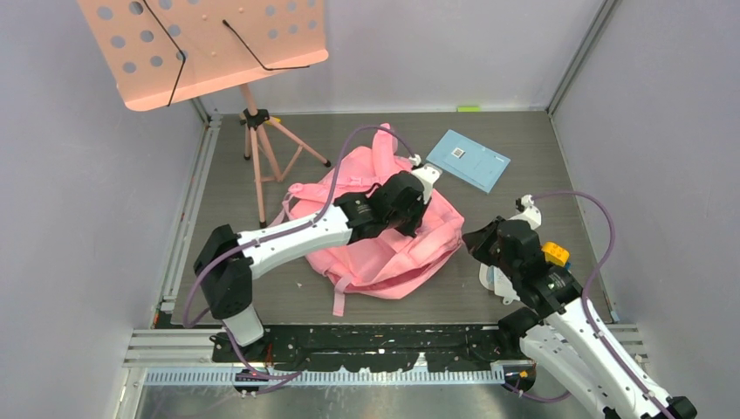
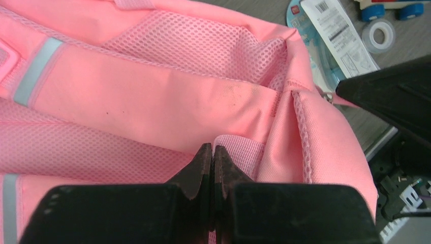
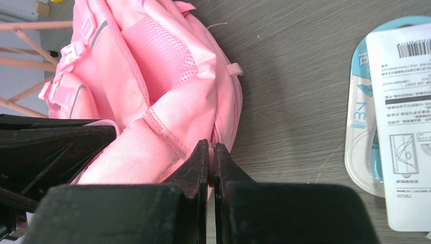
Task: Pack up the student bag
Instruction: Zip the student bag at the center of the board.
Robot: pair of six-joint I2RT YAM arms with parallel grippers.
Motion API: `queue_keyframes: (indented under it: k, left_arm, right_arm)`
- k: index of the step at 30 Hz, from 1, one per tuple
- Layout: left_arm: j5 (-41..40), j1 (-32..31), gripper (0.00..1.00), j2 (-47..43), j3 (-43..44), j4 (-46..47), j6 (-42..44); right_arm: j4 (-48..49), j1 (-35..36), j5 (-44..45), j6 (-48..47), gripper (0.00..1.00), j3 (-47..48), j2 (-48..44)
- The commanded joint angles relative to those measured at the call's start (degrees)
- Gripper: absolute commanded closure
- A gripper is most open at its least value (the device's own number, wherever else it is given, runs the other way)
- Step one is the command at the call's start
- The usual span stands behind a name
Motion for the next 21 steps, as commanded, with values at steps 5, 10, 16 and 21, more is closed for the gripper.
queue_keyframes:
  k: [5,10,16,21]
  left_arm:
    - [-2.04,2.85,1.0,-5.32,-9.21,4.85,0.81]
    - [-6.84,2.93,1.0,-4.87,-7.77,2.88,-0.66]
    - [-11.77,4.67,1.0,-2.44,-2.84,-0.14,-4.25]
    - [-14.41,6.34,1.0,-3.37,-3.57,1.37,-6.17]
  right_arm:
    - [2.91,-0.29,4.65,-15.8,1.0,2.82,-5.65]
    - [-0.16,-0.26,4.03,-19.17,0.99,3.44,-4.38]
    - [0.37,-0.18,-1.83,-16.59,0.99,3.22,-2.19]
    - [-0.98,-0.02,-0.43,-8.45,0.99,2.45,-1.53]
